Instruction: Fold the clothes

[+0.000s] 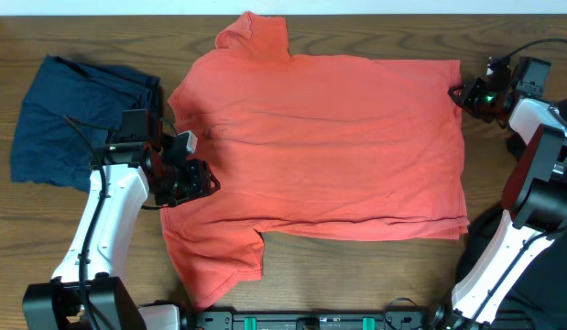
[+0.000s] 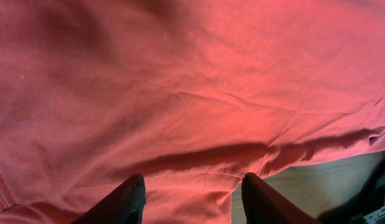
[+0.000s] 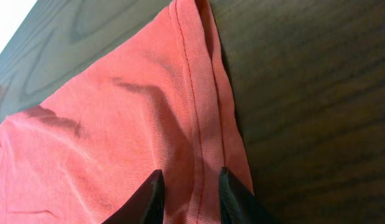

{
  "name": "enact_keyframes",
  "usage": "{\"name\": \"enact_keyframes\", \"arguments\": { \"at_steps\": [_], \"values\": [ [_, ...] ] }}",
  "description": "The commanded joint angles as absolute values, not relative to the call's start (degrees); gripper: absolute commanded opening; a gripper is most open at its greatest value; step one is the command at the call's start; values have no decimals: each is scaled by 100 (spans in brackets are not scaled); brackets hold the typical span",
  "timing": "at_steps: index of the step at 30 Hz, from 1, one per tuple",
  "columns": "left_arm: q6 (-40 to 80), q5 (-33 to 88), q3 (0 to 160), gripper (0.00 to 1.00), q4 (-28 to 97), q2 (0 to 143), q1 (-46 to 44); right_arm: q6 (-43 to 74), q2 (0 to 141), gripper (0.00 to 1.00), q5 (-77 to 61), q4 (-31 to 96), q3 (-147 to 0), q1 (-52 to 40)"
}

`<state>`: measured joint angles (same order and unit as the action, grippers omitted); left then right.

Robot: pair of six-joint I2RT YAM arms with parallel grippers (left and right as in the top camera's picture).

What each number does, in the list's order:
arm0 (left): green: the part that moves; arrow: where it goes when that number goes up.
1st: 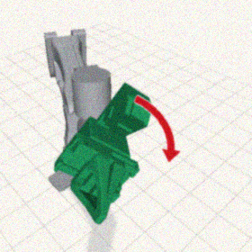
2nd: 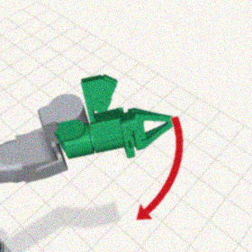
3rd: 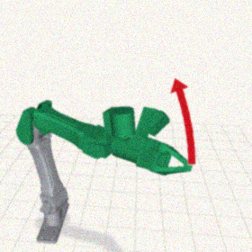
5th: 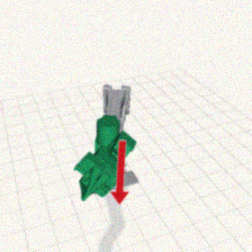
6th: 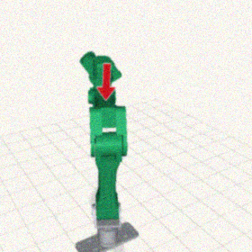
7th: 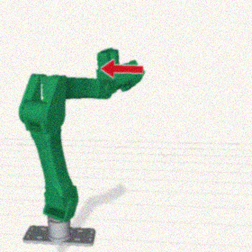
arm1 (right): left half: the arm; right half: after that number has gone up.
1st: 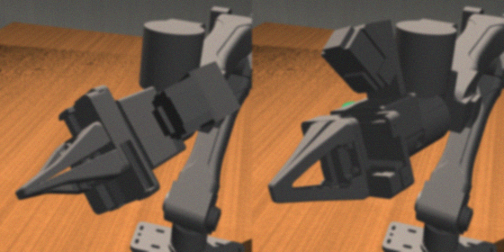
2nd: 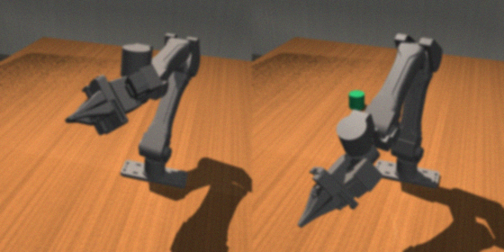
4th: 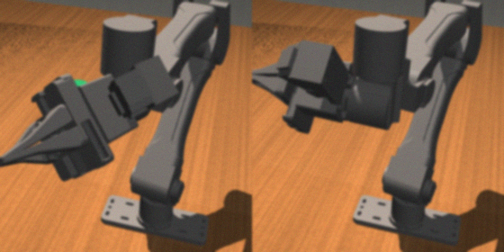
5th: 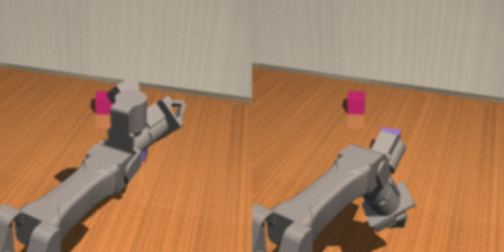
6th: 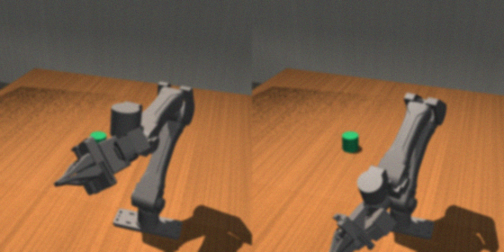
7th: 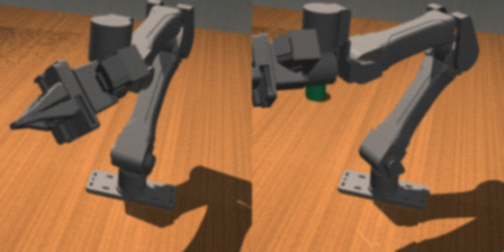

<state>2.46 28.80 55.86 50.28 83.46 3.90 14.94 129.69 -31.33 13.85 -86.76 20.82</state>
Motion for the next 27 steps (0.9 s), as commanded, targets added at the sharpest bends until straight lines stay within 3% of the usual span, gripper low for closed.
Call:
{"name": "enact_keyframes", "arguments": {
  "at_steps": [1, 9, 14, 24, 27],
  "values": [
    [108, 2932, 5734, 52, 5019, 8305, 377, 1516, 13078, 28, -3151, 1459, -8694, 2108],
    [108, 2932, 5734, 52, 5019, 8305, 377, 1520, 13078, 29, -2720, 1527, -8694, 2102],
    [108, 2932, 5734, 52, 4952, 8305, 377, 1516, 13078, 15, -2727, 1651, -8694, 2099],
    [108, 2934, 5734, 52, 4915, 8305, 377, 1518, 13078, 1, -3009, 1645, -8694, 2099],
    [108, 2934, 5734, 52, 4915, 8305, 377, 1518, 13078, 1, -3162, 1584, -8694, 2104]
  ]
}}
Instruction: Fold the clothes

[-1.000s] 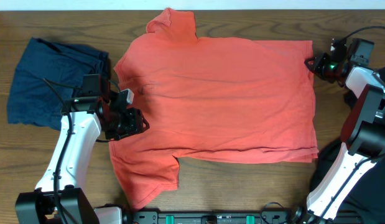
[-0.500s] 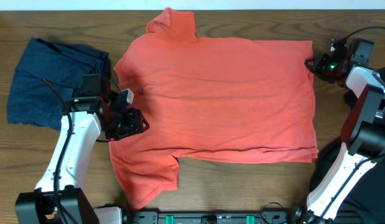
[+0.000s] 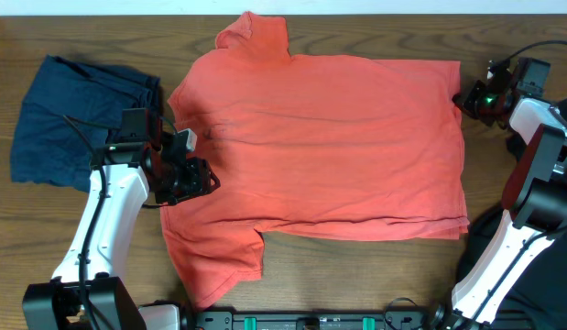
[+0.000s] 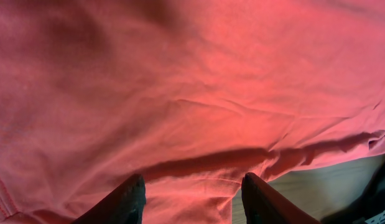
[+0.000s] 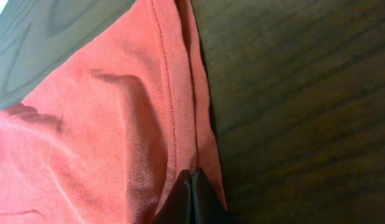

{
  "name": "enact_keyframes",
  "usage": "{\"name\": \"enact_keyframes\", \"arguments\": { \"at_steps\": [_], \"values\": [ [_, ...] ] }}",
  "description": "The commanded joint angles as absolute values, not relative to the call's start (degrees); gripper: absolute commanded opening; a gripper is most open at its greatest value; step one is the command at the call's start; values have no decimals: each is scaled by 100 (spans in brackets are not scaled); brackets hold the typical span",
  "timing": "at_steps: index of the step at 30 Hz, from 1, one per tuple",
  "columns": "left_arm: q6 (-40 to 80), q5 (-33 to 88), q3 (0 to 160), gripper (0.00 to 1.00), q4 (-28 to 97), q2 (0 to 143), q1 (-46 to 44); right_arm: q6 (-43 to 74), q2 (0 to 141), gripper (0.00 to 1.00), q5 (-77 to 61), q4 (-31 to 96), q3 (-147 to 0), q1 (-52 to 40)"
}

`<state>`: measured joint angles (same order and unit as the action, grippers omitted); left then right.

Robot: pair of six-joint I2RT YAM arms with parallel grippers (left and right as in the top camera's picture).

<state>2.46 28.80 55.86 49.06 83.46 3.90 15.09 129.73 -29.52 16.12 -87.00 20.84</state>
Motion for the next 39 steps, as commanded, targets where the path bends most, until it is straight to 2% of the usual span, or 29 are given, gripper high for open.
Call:
{"name": "enact_keyframes", "arguments": {
  "at_steps": [1, 9, 14, 17, 20, 24, 26, 31, 37, 39],
  "values": [
    [108, 2934, 5734, 52, 4915, 8305, 377, 1518, 13078, 1, -3162, 1579, -8694, 2104],
    [108, 2934, 5734, 52, 4915, 8305, 377, 1389, 13078, 1, -3933, 1280, -8696, 2119],
    [108, 2934, 5734, 52, 4917, 8305, 377, 1389, 13076, 1, -3854, 1337, -8696, 2200],
    [108, 2934, 5734, 52, 4917, 8305, 377, 1476, 13074, 23, -3640, 1492, -8696, 2252],
    [108, 2934, 5734, 52, 4917, 8305, 377, 1581, 13074, 30, -3487, 1743, -8696, 2322],
    [108, 2934, 5734, 52, 4915, 8305, 377, 1625, 13074, 31, -3301, 2001, -8696, 2388],
    [108, 2934, 5734, 52, 4917, 8305, 377, 1625, 13074, 29, -3304, 2018, -8696, 2392],
    [108, 2934, 5734, 51, 4915, 8305, 377, 1625, 13074, 17, -3306, 2049, -8694, 2349],
    [108, 2934, 5734, 52, 4917, 8305, 377, 1623, 13074, 10, -3319, 2027, -8694, 2182],
    [110, 2936, 5734, 52, 4919, 8305, 377, 1625, 13074, 4, -3321, 1992, -8694, 2165]
  ]
}}
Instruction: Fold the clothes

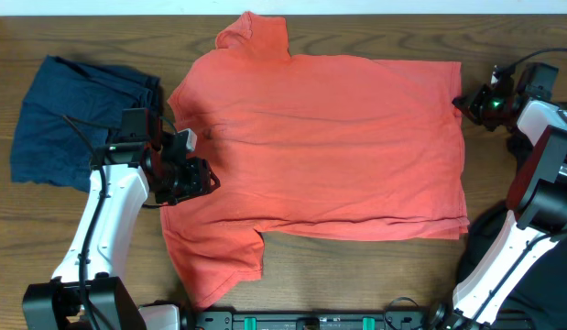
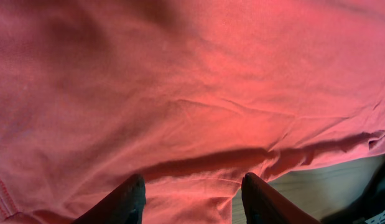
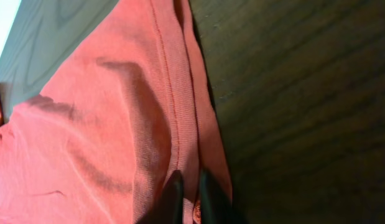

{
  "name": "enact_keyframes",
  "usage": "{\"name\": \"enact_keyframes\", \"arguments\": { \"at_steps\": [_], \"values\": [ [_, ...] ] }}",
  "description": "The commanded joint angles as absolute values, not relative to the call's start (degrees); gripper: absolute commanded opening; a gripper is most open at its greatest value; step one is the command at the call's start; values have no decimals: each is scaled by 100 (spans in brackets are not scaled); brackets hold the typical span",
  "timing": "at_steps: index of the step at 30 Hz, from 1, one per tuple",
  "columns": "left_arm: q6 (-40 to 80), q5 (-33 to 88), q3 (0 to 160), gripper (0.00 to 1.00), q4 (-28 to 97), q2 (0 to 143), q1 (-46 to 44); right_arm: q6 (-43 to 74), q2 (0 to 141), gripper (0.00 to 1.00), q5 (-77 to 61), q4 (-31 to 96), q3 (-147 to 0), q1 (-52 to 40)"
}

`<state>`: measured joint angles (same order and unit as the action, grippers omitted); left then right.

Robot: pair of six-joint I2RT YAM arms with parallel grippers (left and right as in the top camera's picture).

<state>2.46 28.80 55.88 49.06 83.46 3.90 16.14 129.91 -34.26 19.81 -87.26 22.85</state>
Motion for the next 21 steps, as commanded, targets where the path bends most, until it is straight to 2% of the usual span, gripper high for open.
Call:
{"name": "enact_keyframes", "arguments": {
  "at_steps": [1, 14, 21],
  "values": [
    [110, 2936, 5734, 52, 4919, 8305, 377, 1627, 13074, 1, -3323, 1981, -8694, 2167],
    [108, 2936, 5734, 52, 4919, 8305, 377, 1625, 12571, 1, -3483, 1909, -8698, 2185],
    [108, 2936, 5734, 52, 4910, 8305, 377, 1625, 12099, 1, -2934, 1863, -8698, 2187]
  ]
}}
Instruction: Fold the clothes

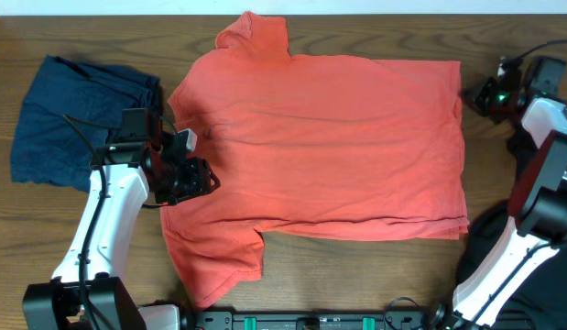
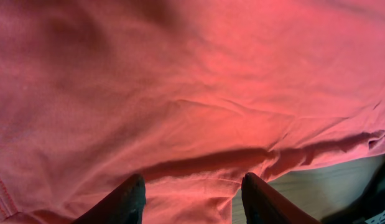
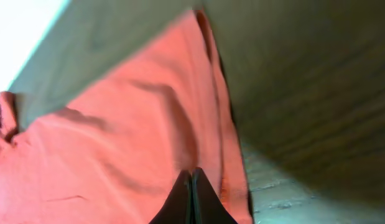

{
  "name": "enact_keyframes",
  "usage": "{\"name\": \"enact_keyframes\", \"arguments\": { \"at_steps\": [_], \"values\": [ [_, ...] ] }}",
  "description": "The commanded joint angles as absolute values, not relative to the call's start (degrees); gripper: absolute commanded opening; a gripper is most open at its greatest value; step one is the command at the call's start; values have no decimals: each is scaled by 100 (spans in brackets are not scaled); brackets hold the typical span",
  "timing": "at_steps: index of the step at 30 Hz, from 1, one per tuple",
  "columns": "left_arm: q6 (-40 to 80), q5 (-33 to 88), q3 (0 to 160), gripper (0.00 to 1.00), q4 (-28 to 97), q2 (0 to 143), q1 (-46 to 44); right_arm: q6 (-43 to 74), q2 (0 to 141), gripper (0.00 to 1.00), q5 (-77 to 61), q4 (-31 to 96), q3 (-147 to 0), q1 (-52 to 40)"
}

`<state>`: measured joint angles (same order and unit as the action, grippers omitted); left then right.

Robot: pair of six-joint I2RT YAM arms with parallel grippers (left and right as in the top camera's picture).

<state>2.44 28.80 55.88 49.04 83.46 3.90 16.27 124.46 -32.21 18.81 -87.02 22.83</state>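
A red T-shirt (image 1: 329, 147) lies spread flat on the wooden table (image 1: 100, 266), collar to the left and hem to the right. My left gripper (image 1: 196, 177) is at the shirt's left edge by the near sleeve. In the left wrist view it (image 2: 193, 199) is open, its fingers wide apart just over the cloth. My right gripper (image 1: 480, 96) hovers off the hem's far corner. The blurred right wrist view shows it (image 3: 191, 173) shut, fingertips pressed together above the cloth beside the hem (image 3: 232, 155). No cloth shows between them.
A dark blue garment (image 1: 77, 124) lies crumpled at the far left of the table, just behind my left arm. Bare wood runs along the front edge and right of the hem. The right arm's base stands at the right edge (image 1: 539, 183).
My right gripper was slightly parted at the hem corner and is now shut, farther right and farther from the cloth. The shirt has not shifted. The left gripper is unchanged.
My right gripper first stood open astride the hem at the far right corner. It was then shut on the hem, then slightly parted there, and now it is shut and drawn back. The shirt lies as before. My left gripper stayed open over the sleeve area throughout.
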Motion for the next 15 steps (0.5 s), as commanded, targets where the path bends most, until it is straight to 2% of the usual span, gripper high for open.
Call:
{"name": "enact_keyframes", "arguments": {
  "at_steps": [1, 5, 7, 10, 13, 15],
  "values": [
    [108, 2936, 5734, 52, 4910, 8305, 377, 1625, 12077, 1, -2862, 1863, -8698, 2189],
    [108, 2936, 5734, 52, 4910, 8305, 377, 1625, 12064, 1, -2788, 1975, -8696, 2180],
    [108, 2936, 5734, 52, 4908, 8305, 377, 1625, 12066, 12, -2729, 2204, -8694, 2147],
    [108, 2936, 5734, 52, 4869, 8305, 377, 1625, 12116, 23, -2458, 2427, -8691, 2047],
    [108, 2934, 5734, 52, 4834, 8305, 377, 1629, 12162, 29, -2265, 2458, -8689, 1964],
    [108, 2936, 5734, 52, 4838, 8305, 377, 1629, 12182, 29, -2265, 2451, -8689, 1918]
  ]
}}
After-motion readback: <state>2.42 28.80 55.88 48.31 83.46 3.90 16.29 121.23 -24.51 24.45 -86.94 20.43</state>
